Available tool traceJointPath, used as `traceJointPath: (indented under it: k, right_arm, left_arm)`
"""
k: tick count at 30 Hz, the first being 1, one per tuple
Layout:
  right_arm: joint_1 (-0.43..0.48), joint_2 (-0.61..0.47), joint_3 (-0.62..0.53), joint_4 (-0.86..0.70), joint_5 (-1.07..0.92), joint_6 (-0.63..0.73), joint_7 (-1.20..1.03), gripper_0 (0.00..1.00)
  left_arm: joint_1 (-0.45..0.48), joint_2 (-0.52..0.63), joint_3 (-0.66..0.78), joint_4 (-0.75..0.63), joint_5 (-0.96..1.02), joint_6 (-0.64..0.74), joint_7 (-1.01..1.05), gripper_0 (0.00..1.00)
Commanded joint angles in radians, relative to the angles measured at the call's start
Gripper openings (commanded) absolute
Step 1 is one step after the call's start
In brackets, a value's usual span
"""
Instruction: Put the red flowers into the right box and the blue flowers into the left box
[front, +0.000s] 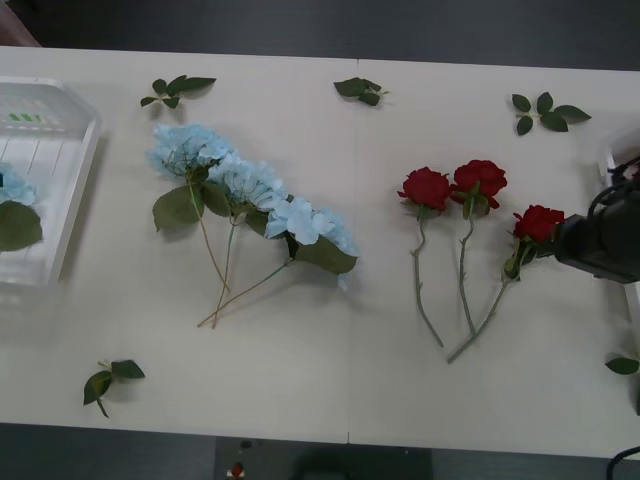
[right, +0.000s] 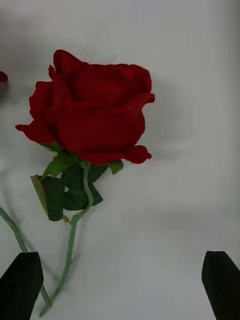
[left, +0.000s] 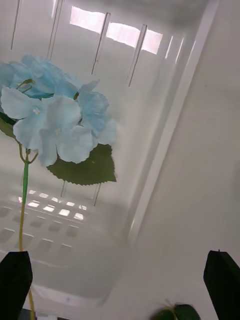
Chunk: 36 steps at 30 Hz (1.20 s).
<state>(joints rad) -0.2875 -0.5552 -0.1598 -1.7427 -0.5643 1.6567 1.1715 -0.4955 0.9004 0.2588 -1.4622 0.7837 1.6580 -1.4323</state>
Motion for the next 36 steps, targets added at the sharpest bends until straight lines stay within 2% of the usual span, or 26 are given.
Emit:
traceJointPath:
  k: [1, 4, 10, 24, 36]
  right_arm:
    - [-0.001, -0.002, 0.089, -0.034, 0.06, -0.055, -0.093, 0.93]
    - [0.001, 0.003, 0.169, -0.031, 0.132, -0.086, -0.148, 0.93]
    - [-0.001, 0.026, 0.25, 0.005, 0.202, -0.143, -0.194, 0.93]
    - [-0.001, 0.094, 0.256, 0.077, 0.239, -0.199, -0.185, 0.93]
    - [0.016, 0.097, 0.256, 0.115, 0.239, -0.253, -0.181, 0.93]
  left_arm:
    - [-0.003, 0.011, -0.041, -0.096, 0.019, 0.022, 0.089, 1.0]
    - [-0.006, -0.008, -0.096, -0.138, 0.031, 0.002, 0.164, 1.0]
    - [-0.035, -0.046, -0.22, -0.165, 0.037, -0.09, 0.306, 1.0]
    - [-0.127, -0.149, -0.452, -0.164, -0.058, -0.248, 0.474, 1.0]
    - [-0.15, -0.215, -0.527, -0.141, -0.162, -0.333, 0.487, 1.0]
